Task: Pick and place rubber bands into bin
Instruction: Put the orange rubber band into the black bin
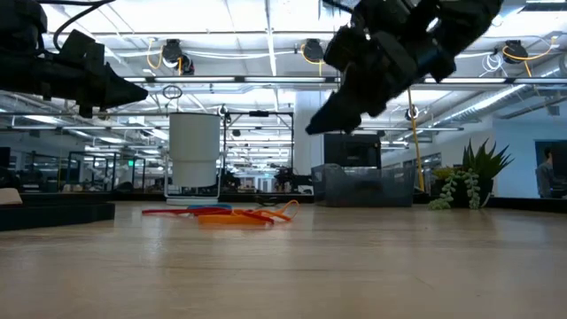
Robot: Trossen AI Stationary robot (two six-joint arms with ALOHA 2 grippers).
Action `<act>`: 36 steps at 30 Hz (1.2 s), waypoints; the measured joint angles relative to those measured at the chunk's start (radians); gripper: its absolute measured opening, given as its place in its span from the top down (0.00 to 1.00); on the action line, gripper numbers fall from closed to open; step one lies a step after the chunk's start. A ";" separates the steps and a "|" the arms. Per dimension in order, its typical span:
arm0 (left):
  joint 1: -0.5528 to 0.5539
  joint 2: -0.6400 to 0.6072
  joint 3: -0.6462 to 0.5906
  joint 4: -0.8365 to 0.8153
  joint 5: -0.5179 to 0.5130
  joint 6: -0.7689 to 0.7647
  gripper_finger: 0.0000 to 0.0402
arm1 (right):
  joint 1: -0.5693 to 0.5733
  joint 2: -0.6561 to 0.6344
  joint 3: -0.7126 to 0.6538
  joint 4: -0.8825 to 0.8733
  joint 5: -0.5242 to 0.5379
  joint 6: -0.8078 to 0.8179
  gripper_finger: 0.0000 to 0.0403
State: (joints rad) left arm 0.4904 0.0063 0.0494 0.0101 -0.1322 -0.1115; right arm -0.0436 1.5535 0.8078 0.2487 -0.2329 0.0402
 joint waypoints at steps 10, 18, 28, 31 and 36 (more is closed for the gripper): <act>-0.001 0.000 0.000 -0.008 0.000 -0.004 0.83 | 0.052 0.206 -0.017 0.216 0.074 0.101 0.64; -0.001 0.000 0.000 -0.008 0.000 -0.003 0.83 | 0.075 0.285 -0.017 0.256 0.079 0.115 0.65; -0.001 0.000 0.000 -0.008 0.000 -0.002 0.83 | 0.085 0.311 -0.017 0.278 0.077 0.143 0.65; -0.001 0.000 0.000 -0.008 0.000 -0.001 0.83 | 0.085 0.311 -0.017 0.279 0.077 0.142 0.65; -0.001 0.000 0.000 -0.008 0.000 0.000 0.83 | 0.089 0.312 -0.017 0.279 0.076 0.142 0.65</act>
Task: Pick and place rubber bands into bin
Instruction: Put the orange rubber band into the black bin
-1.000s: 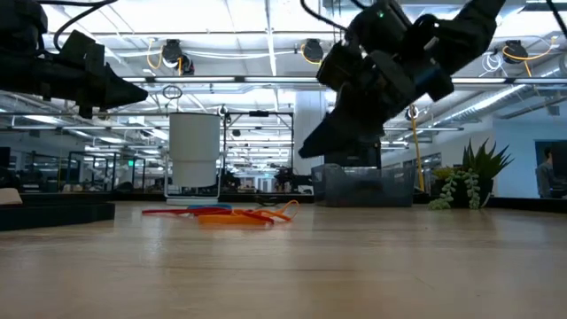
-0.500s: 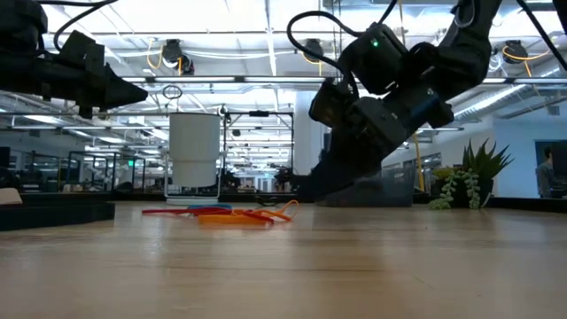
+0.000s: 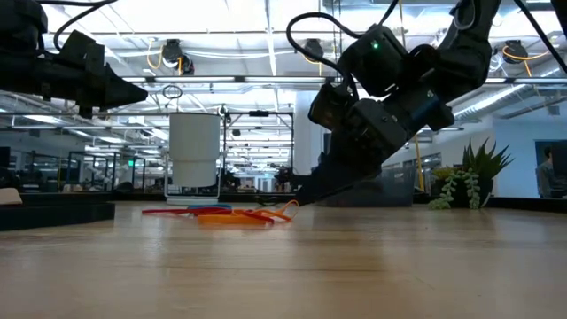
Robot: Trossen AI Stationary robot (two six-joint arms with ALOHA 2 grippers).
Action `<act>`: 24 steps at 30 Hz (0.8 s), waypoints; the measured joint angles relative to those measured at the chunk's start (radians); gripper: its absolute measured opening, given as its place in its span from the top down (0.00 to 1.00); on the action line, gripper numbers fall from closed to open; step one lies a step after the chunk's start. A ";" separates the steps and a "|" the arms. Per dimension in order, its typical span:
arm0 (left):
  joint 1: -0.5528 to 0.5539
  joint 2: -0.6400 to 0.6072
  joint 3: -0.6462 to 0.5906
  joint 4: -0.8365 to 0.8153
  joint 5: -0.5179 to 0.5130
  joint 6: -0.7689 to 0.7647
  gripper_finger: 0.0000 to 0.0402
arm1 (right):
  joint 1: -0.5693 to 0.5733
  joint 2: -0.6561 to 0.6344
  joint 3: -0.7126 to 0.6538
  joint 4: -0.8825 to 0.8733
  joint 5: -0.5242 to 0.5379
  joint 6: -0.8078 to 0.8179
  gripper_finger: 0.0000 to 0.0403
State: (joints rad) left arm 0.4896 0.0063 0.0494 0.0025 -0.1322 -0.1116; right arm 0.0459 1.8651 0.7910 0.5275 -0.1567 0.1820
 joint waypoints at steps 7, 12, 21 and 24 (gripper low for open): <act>0.000 0.000 0.000 0.000 0.000 0.000 0.83 | 0.009 0.012 0.000 0.012 0.000 0.005 0.65; 0.000 0.000 0.000 0.001 0.000 0.000 0.83 | 0.008 0.046 0.001 0.055 -0.016 0.043 0.65; 0.000 0.000 0.000 0.001 0.000 -0.001 0.83 | 0.008 0.052 0.000 0.064 -0.028 0.054 0.79; 0.000 0.000 0.000 0.001 0.000 -0.001 0.83 | 0.008 0.052 0.000 0.063 -0.029 0.053 0.89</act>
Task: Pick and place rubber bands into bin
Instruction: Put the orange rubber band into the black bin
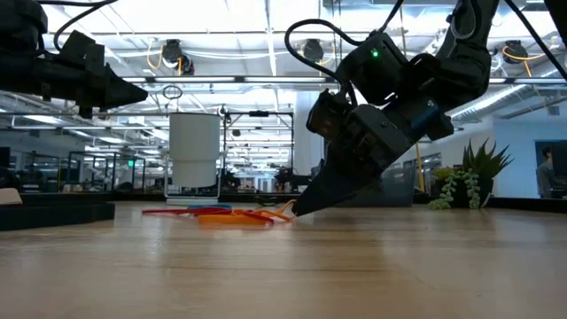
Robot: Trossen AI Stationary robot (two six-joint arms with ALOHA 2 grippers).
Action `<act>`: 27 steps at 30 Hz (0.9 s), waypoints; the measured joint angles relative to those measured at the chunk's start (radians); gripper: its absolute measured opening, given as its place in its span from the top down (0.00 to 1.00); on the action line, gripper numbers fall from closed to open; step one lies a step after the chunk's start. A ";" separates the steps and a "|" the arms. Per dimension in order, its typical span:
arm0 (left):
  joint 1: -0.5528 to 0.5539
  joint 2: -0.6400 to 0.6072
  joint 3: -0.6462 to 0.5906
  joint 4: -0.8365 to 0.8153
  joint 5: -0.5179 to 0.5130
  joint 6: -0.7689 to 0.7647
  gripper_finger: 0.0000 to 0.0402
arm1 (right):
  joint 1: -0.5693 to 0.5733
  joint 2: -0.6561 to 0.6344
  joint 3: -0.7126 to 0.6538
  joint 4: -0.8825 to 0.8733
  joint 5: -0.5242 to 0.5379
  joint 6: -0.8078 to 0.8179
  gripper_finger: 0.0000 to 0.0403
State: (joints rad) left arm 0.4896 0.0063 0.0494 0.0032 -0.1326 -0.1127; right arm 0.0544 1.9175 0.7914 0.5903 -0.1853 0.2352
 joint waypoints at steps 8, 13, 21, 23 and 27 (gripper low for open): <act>0.000 0.000 0.000 0.000 0.000 0.000 0.83 | 0.000 0.000 0.000 0.000 -0.001 0.014 0.98; 0.000 0.000 0.000 0.000 0.000 0.000 0.83 | -0.006 -0.017 0.000 -0.005 -0.001 -0.001 0.99; 0.000 0.000 0.000 -0.001 0.000 0.000 0.83 | -0.047 -0.168 -0.001 -0.050 0.001 -0.043 1.00; 0.000 0.000 0.000 -0.001 0.000 0.000 0.83 | -0.057 -0.223 -0.001 -0.048 0.001 -0.051 1.00; 0.000 0.000 0.000 -0.001 0.000 0.000 0.83 | -0.078 -0.337 -0.001 -0.046 0.004 -0.084 1.00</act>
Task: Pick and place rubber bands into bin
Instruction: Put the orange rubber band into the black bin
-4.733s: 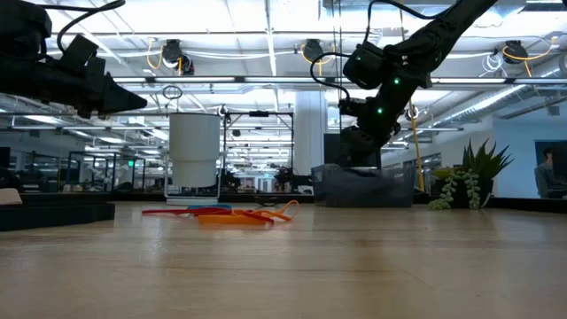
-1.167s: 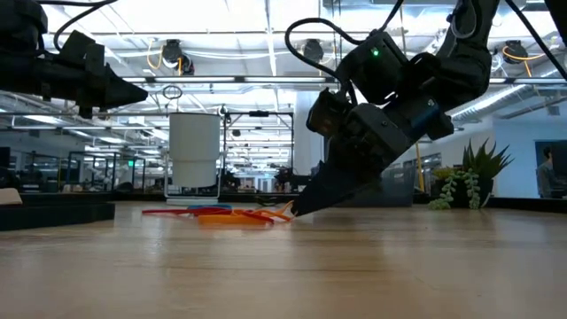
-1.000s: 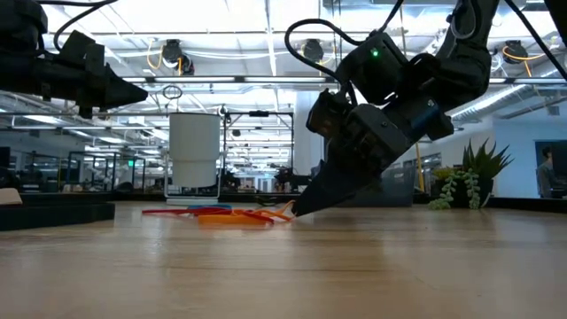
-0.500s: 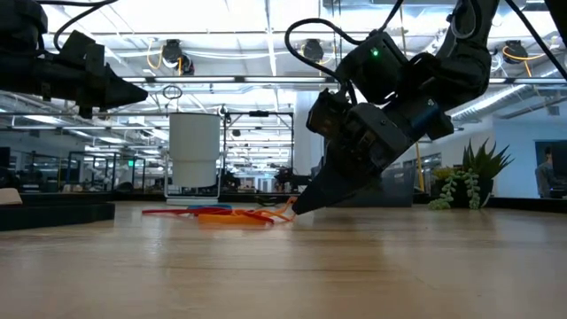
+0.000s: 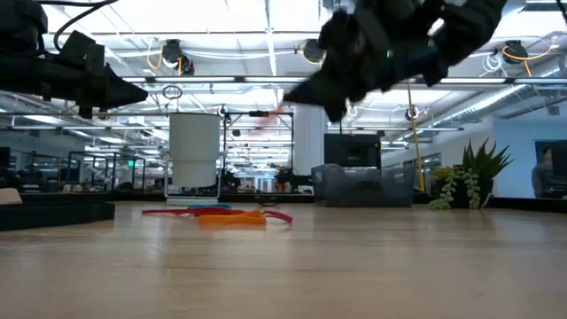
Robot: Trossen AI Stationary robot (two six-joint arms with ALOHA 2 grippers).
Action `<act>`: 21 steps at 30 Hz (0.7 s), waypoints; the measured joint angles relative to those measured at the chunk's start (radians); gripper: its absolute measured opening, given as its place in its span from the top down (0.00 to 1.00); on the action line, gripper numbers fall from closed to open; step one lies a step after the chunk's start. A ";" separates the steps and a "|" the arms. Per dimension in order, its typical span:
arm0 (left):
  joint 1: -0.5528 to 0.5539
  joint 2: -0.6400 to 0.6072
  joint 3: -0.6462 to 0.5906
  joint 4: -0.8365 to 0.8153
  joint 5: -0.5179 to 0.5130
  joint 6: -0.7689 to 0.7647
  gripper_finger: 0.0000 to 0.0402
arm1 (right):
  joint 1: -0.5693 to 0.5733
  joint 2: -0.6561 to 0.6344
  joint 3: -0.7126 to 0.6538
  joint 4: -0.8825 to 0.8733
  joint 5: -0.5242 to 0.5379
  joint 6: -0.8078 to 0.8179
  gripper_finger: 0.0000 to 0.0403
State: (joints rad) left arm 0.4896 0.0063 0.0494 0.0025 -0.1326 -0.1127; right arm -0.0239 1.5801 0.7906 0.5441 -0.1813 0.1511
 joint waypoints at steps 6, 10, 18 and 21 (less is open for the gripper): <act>0.000 0.000 0.000 0.000 0.000 0.000 0.83 | -0.016 -0.175 0.000 0.006 0.074 -0.073 1.00; 0.000 0.000 0.000 0.000 0.000 0.000 0.83 | -0.016 -0.284 0.000 0.006 0.155 -0.168 1.00; 0.000 0.000 0.000 0.000 0.000 0.000 0.83 | -0.067 -0.414 0.000 -0.154 0.596 -0.263 1.00; 0.000 0.000 0.000 0.000 0.000 0.000 0.83 | -0.127 -0.427 0.000 -0.233 0.604 -0.215 1.00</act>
State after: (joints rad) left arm 0.4894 0.0063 0.0494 0.0025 -0.1329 -0.1127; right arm -0.1507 1.1535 0.7910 0.3114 0.4224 -0.0639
